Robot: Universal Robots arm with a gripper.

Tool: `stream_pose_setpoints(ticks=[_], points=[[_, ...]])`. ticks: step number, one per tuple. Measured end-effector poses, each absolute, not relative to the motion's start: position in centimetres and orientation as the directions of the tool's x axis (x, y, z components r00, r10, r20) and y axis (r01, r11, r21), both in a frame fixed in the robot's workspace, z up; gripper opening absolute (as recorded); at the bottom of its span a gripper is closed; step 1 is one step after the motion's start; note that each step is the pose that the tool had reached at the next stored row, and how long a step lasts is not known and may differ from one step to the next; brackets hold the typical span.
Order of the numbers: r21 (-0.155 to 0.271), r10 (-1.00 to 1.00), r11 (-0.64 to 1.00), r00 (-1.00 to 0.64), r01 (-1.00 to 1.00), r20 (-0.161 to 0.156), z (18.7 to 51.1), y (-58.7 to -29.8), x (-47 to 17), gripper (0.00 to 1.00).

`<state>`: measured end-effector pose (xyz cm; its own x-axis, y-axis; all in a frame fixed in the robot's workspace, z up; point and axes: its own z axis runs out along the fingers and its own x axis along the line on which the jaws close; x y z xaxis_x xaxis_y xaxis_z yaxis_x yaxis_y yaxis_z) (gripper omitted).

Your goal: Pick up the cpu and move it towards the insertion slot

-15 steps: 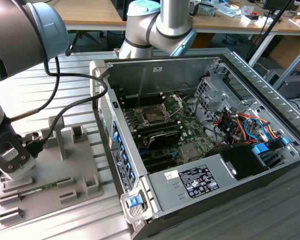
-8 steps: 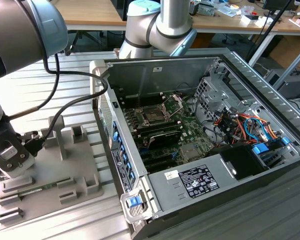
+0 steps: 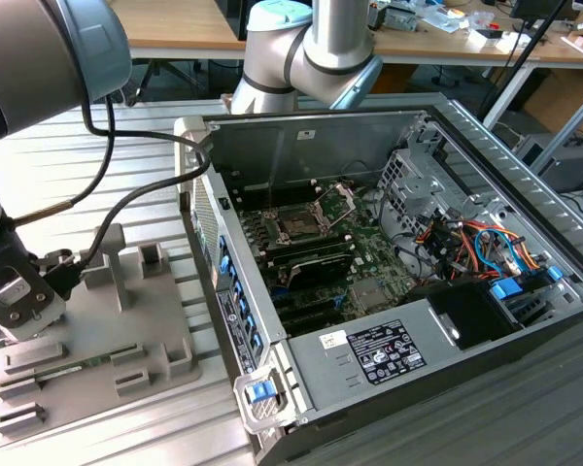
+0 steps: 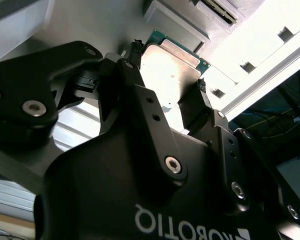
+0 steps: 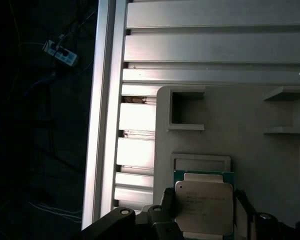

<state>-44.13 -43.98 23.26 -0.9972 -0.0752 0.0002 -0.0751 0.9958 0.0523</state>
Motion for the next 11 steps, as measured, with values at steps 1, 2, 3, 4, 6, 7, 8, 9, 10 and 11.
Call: stream_pose_setpoints(ticks=[1,2,3,4,6,7,8,9,10,11], points=[[0.052,-0.075,0.996,-0.997,-0.075,0.000,23.32,-43.98,-44.13,0.55],[0.052,-0.075,0.996,-0.997,-0.075,0.000,23.38,-43.98,-44.13,0.55],[0.052,-0.075,0.996,-0.997,-0.075,0.000,23.44,-43.98,-44.13,0.55],[0.052,-0.075,0.996,-0.997,-0.075,0.000,23.55,-43.98,-44.13,0.55],[0.052,-0.075,0.996,-0.997,-0.075,0.000,23.85,-43.98,-44.13,0.55],[0.052,-0.075,0.996,-0.997,-0.075,0.000,23.95,-43.98,-44.13,0.55],[0.053,-0.075,0.996,-0.997,-0.075,0.000,24.00,-43.98,-44.13,0.55],[0.053,-0.075,0.996,-0.997,-0.075,0.000,24.07,-43.98,-44.13,0.55],[0.053,-0.075,0.996,-0.997,-0.075,0.000,24.17,-43.98,-44.13,0.55],[0.053,-0.075,0.996,-0.997,-0.075,0.000,24.27,-43.98,-44.13,0.55]])
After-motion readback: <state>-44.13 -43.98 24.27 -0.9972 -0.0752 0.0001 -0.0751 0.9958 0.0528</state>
